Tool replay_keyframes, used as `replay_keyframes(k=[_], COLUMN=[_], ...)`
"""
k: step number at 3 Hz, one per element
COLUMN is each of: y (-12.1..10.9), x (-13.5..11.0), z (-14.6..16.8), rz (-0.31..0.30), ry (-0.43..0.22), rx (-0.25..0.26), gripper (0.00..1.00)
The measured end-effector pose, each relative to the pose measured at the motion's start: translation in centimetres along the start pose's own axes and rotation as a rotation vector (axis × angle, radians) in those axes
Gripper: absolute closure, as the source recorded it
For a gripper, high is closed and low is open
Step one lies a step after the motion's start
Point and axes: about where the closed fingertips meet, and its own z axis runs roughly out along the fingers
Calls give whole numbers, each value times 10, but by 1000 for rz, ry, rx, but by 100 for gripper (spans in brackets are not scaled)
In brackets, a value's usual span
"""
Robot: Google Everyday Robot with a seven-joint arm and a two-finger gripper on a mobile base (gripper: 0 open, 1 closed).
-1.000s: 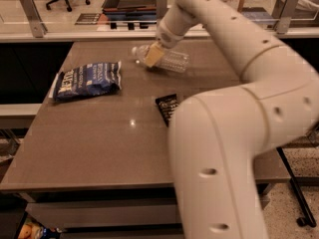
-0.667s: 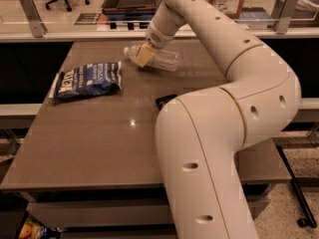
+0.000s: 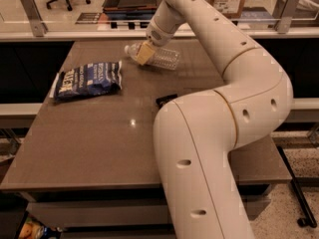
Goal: Knock water bottle over
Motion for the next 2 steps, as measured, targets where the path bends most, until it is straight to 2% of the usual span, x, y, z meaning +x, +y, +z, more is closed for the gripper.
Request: replay_keyframes(k=[1, 2], y=[0, -6], x=[-2, 0], z=[-4, -7], rz=[0, 10], ry=[0, -103], rx=[0, -5], gripper=[100, 100])
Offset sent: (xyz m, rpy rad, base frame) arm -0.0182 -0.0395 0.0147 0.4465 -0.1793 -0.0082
